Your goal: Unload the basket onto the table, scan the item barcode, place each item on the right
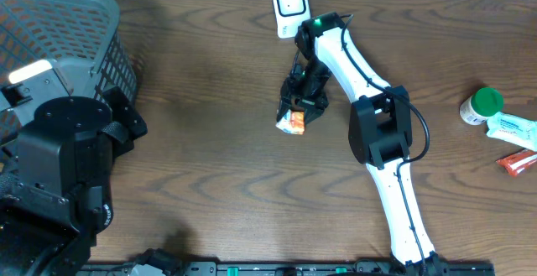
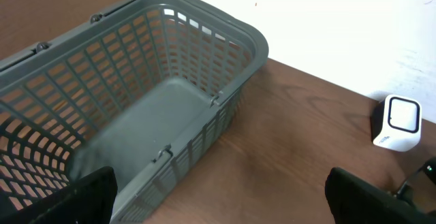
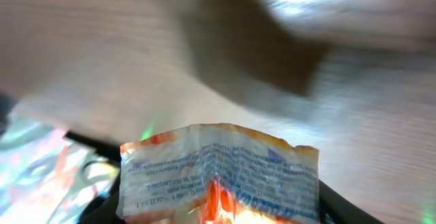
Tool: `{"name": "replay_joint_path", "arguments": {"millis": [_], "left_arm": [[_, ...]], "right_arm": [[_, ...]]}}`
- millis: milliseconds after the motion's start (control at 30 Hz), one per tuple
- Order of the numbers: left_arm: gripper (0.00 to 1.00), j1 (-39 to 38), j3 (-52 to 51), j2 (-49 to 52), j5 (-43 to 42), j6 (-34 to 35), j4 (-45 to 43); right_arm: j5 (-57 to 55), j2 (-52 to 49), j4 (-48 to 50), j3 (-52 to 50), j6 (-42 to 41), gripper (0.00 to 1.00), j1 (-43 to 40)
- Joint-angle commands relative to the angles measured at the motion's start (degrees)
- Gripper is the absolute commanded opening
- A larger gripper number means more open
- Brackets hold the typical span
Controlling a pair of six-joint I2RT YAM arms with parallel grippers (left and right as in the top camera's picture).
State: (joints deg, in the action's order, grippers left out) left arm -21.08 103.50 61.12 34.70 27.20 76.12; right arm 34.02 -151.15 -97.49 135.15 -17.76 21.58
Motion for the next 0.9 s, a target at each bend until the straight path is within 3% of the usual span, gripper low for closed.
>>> {"name": "replay_joint_path", "arguments": {"millis": [0, 167, 533, 667, 867], "left_arm": [[0.98, 0.2, -0.3, 0.0, 0.9, 0.6, 0.2], [0.98, 0.2, -0.3, 0.0, 0.9, 0.6, 0.2], [0.98, 0.2, -0.3, 0.0, 0.9, 0.6, 0.2], [0.98, 0.2, -0.3, 0.0, 0.9, 0.6, 0.2], [0.98, 0.2, -0.3, 0.0, 0.9, 0.6, 0.2]], "right_arm": [[8.7, -0.8, -0.1, -0.2, 0.7, 0.53, -0.2], [14.1, -0.8, -0.1, -0.2, 0.4, 0.52, 0.0], [12.9, -0.8, 1.0, -0.2, 2.0, 0.58, -0.2], [12.8, -0.7, 1.7, 0.9, 2.2, 0.49, -1.2], [11.5, 1.7, 0.2, 6.8, 2.1, 0.45, -1.8]]}}
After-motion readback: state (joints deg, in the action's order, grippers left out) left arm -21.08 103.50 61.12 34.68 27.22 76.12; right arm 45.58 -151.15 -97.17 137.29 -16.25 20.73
